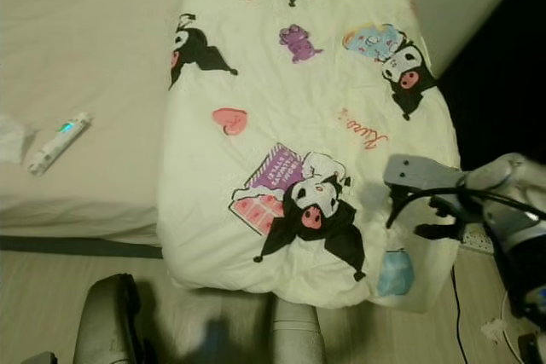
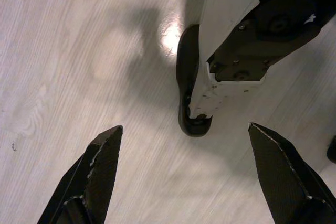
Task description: Clean up the room
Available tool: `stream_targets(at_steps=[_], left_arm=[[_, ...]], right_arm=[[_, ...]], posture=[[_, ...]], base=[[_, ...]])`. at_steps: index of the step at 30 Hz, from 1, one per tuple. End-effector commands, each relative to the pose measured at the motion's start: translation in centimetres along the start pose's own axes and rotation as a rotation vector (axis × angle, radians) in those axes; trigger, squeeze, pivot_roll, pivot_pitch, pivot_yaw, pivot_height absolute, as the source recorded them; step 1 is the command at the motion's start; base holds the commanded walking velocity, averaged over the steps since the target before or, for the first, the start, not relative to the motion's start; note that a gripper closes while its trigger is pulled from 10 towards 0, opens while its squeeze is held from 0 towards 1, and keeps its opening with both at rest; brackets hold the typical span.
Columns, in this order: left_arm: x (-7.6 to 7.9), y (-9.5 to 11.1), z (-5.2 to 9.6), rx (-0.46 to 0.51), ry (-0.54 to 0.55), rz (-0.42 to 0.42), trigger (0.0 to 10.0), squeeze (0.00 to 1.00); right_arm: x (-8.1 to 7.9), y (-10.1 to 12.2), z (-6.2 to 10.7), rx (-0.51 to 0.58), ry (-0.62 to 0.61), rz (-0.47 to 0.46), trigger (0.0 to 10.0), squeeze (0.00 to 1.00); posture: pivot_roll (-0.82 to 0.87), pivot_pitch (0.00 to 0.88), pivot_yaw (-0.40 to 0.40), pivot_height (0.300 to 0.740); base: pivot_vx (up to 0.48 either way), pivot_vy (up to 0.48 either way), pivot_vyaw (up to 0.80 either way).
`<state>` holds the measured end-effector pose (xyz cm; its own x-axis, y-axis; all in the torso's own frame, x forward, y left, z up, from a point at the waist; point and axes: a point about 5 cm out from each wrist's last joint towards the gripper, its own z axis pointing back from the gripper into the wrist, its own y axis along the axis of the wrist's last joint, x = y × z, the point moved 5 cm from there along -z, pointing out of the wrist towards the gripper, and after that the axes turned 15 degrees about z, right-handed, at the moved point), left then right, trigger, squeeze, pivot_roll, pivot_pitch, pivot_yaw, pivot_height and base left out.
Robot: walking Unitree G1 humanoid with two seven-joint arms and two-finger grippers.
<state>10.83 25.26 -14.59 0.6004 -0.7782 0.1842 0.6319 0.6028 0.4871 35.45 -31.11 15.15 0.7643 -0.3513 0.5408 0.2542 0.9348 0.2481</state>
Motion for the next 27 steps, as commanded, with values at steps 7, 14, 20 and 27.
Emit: stream_targets(at_steps=[7,14,20,27], left_arm=[[2.3,-4.1,0.5,-0.114,-0.096,0.001,10.0,0.0],[2.8,-4.5,0.5,-0.12,-0.111,0.004,10.0,0.0],[2.9,-4.9,0.7,-0.124,-0.113,0.016,10.0,0.0],[3.1,-5.8,0.9,-0.141,-0.123,0.017,10.0,0.0]], right_arm=[[5.3,-7.1,3.9,-0.143,-0.428,-0.471,10.0,0.0],[-1.5,-12.2,0.9,-0.183,-0.295,-0.94,10.0,0.0],[-4.3,-12.3,-0.1,-0.117,-0.161,-1.111,10.0,0.0],[-6.9,-9.4,-1.8,0.202,-0.001,-1.232,10.0,0.0]], posture=[[-0.21,0.199,-0.073,0.535],[-0.23,0.226,-0.088,0.535],[-0.28,0.254,-0.131,0.535],[-0.28,0.274,-0.123,0.535]], base=[[0.0,0.0,0.0],[0.0,0.0,0.0],[0.0,0.0,0.0],[0.0,0.0,0.0]])
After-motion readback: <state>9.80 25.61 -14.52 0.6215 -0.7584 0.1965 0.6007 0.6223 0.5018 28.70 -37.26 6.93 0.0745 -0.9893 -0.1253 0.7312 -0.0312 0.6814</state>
